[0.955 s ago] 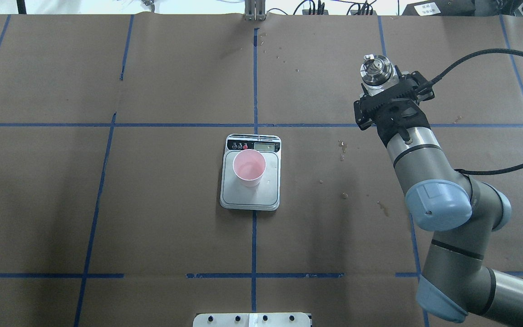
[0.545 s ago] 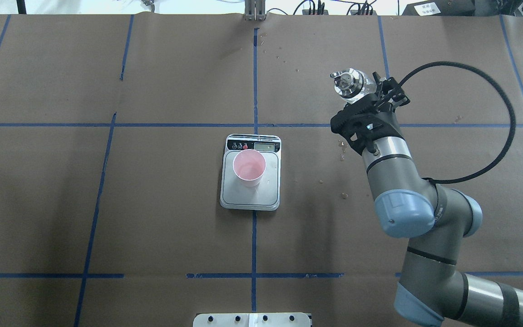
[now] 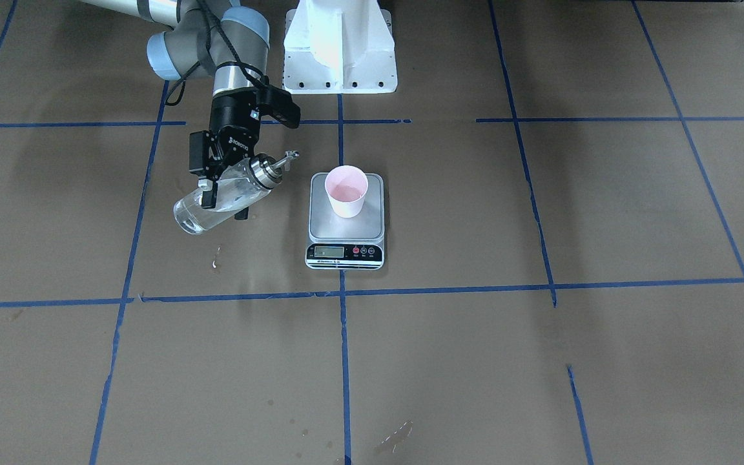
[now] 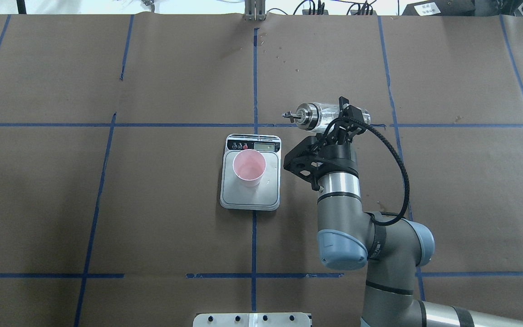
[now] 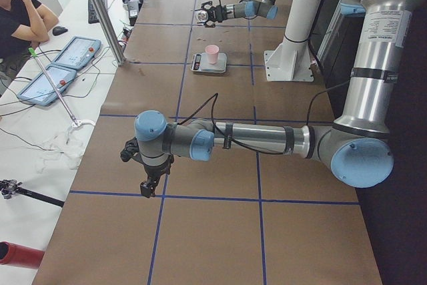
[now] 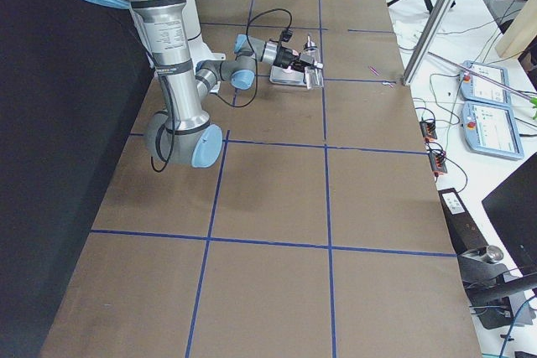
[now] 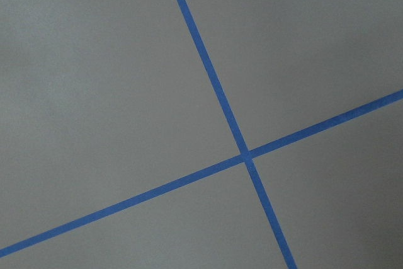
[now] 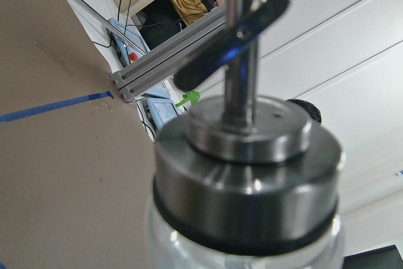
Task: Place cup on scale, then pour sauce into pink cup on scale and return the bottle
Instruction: 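Carry the bottle with the right gripper toward the pink cup, then tilt the bottle spout over the pink cup with the right gripper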
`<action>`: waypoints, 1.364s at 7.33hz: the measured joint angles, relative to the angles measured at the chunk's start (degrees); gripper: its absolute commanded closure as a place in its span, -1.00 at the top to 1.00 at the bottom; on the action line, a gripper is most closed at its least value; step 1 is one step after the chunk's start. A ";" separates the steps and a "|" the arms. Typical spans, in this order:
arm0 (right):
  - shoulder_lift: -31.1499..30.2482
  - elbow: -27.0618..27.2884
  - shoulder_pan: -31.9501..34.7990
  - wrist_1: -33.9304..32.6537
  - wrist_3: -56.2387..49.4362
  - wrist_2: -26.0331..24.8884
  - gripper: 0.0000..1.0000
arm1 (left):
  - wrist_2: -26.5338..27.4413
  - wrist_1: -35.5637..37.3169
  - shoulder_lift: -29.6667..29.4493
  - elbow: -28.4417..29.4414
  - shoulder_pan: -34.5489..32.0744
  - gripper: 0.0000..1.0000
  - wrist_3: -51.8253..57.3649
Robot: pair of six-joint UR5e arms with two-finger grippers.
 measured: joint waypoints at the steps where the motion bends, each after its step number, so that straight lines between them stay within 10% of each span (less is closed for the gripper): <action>1: 0.30 -1.33 -0.57 -0.56 -0.62 -1.76 -1.00 | 0.08 0.01 0.00 -0.23 0.00 1.00 -0.05; 10: 2.57 -3.12 -1.75 -4.97 -26.87 -11.51 -1.00 | 0.26 -0.01 0.09 0.09 -0.43 1.00 0.51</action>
